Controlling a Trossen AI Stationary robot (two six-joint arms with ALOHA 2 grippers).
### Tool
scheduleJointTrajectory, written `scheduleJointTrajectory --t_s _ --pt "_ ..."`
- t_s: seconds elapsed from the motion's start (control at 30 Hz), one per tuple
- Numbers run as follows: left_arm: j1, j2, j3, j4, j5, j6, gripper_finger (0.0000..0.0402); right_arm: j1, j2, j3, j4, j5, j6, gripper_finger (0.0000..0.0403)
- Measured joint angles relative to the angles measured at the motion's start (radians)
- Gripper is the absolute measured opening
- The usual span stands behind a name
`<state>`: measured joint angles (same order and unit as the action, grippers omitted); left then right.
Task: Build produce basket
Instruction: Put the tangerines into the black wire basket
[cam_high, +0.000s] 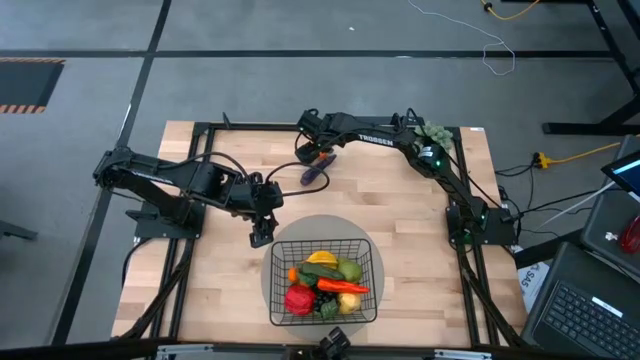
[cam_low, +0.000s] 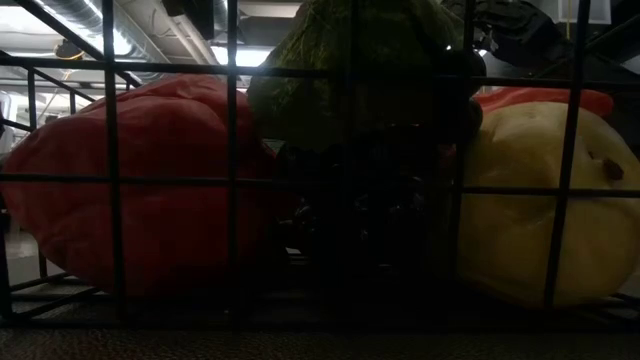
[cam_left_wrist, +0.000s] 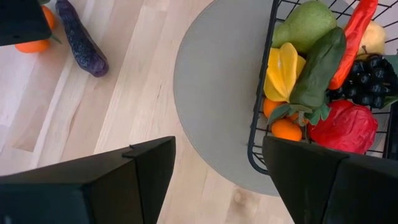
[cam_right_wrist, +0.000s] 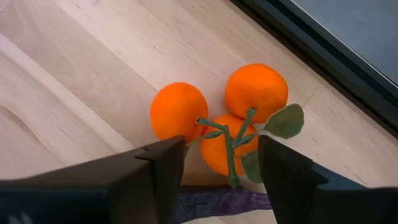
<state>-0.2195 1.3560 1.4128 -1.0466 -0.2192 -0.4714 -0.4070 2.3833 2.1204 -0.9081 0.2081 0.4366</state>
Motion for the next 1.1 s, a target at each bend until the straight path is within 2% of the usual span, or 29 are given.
scheduleJointTrajectory --t_s 0.3,0.77,1.1 --pt "0.000 0.000 0.000 0.000 0.000 0.001 0.0229 0.000 0.000 0.000 -0.002 -0.022 0.006 0.0131" --pt "0.000 0.000 0.000 0.000 0.000 -0.020 0.0229 0.000 0.000 0.000 -0.002 -0.027 -0.075 0.0008" --pt "0.000 0.000 0.000 0.000 0.000 -0.030 0.0229 0.035 -0.005 0.000 -0.012 -0.026 -0.204 0.0002"
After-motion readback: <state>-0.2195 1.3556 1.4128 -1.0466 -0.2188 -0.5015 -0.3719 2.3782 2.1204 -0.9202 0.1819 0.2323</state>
